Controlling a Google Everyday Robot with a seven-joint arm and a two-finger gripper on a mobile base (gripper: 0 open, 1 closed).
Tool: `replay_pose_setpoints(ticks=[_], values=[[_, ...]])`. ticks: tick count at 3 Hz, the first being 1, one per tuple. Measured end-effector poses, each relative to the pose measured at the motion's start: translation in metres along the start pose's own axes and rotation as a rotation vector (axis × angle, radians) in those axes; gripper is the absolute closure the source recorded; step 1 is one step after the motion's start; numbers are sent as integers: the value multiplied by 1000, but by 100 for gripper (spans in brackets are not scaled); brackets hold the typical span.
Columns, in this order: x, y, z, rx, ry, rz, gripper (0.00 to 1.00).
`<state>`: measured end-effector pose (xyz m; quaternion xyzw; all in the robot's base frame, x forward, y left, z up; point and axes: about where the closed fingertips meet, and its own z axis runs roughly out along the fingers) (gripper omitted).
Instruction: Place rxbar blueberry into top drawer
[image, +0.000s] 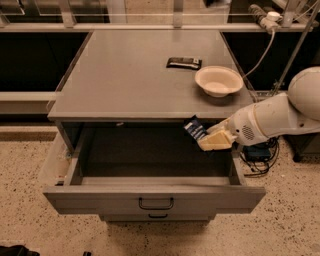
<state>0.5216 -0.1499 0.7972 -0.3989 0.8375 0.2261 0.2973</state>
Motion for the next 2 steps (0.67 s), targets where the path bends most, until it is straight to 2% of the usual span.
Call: replay_pose_setpoints(ticks=[1,2], values=[[21,-11,23,14,-12,48,100],[45,-15,43,98,-6,116,100]])
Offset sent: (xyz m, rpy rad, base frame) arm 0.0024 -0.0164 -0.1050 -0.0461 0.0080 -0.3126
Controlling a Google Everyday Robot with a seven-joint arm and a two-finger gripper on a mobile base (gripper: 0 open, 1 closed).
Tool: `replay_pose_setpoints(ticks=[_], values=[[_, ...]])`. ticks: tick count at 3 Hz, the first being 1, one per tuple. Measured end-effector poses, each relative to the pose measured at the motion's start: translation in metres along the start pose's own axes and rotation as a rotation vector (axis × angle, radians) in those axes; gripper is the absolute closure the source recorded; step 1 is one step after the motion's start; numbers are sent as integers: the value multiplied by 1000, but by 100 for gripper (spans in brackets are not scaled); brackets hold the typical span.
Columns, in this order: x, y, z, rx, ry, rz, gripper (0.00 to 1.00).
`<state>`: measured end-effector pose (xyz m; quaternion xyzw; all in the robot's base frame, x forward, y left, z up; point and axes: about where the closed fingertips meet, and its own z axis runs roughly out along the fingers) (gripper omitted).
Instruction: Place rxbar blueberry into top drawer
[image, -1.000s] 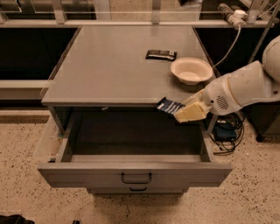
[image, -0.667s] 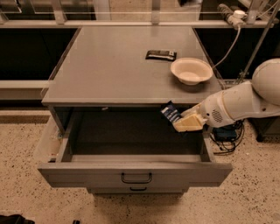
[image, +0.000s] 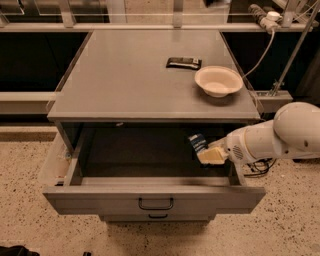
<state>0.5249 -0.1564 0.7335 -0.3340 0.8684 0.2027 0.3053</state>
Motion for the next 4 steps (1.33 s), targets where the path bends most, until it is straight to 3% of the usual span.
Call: replay_pose_setpoints(ticks=[1,2,3,4], values=[[18,-7,31,23,24,54,100],[28,-12,60,2,63,86,100],[28,-11,62,-1,65,88,82],[28,-11,62,-1,65,88,57]])
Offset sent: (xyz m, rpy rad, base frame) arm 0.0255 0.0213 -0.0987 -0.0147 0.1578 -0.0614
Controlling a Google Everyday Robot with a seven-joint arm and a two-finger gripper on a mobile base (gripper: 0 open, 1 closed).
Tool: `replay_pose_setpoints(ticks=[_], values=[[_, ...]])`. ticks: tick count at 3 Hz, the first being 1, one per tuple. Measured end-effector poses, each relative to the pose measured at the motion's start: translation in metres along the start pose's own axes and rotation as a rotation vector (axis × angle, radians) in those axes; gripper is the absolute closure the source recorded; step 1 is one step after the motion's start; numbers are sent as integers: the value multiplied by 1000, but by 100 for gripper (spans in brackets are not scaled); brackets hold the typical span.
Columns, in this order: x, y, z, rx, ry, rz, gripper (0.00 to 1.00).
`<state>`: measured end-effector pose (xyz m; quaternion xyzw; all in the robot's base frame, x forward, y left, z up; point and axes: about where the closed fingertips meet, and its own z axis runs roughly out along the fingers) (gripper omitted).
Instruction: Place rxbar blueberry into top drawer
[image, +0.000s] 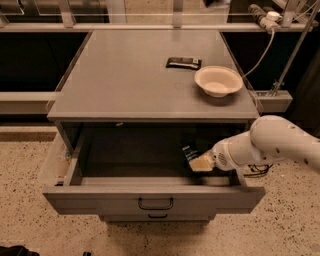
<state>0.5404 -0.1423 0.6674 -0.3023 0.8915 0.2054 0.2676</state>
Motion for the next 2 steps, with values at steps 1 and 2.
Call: replay_pose_setpoints(ticks=[1,2], values=[[0,0,0,0,0,0,34],[0,0,0,0,0,0,12]])
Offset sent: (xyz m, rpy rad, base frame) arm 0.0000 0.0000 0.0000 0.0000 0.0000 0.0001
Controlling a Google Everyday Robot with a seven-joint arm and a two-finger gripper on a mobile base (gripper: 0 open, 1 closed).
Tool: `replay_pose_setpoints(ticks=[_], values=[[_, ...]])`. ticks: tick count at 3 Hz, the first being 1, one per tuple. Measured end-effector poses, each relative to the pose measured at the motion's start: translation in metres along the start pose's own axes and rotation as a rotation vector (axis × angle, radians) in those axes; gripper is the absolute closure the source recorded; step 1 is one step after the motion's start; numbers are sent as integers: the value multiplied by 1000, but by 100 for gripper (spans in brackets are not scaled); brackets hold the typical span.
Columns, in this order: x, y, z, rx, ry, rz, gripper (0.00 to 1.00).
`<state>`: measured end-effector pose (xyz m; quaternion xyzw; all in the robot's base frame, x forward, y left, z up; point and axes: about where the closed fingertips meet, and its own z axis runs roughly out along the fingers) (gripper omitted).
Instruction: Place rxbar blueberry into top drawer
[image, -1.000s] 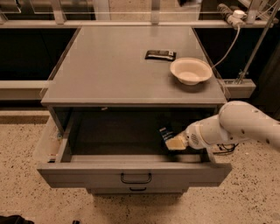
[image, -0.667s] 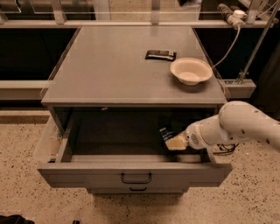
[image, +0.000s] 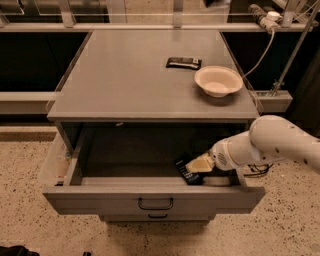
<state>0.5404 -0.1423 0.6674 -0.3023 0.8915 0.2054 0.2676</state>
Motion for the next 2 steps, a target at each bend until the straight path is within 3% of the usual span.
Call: replay_pose_setpoints(ticks=[1,2], values=[[0,0,0,0,0,0,0],[0,0,0,0,0,0,0]])
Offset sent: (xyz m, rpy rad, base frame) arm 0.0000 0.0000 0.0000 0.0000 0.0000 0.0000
